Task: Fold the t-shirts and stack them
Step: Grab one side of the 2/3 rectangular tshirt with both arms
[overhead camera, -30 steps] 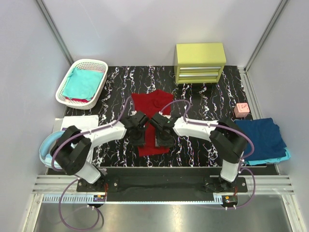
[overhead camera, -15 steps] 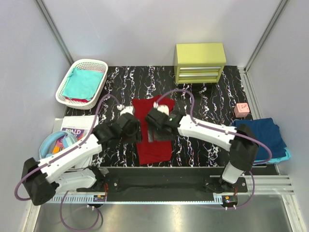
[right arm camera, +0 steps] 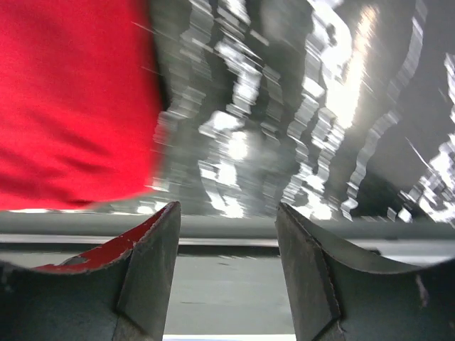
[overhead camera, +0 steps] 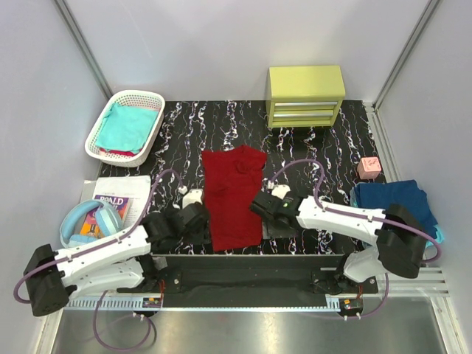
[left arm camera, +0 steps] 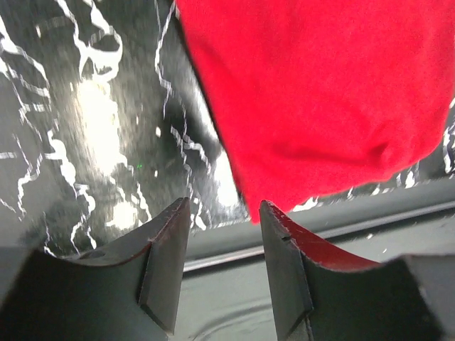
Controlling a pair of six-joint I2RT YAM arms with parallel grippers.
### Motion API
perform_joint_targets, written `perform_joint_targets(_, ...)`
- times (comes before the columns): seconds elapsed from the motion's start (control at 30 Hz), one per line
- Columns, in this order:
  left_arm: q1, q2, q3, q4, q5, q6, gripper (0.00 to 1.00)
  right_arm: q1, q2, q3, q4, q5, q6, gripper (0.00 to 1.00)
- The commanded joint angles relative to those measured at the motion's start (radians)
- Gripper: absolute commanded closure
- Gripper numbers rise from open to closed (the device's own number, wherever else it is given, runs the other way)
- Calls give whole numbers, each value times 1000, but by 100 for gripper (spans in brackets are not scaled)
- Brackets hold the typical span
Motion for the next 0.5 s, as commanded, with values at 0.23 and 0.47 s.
perform_joint_targets(0.23,-152,94,0,97,-105,-125,53,18,-43,-74,83,-2,55,37)
perform_joint_targets(0.47,-183,203,31,177,-108,-133,53,28,50,-59,152,-24,35,38)
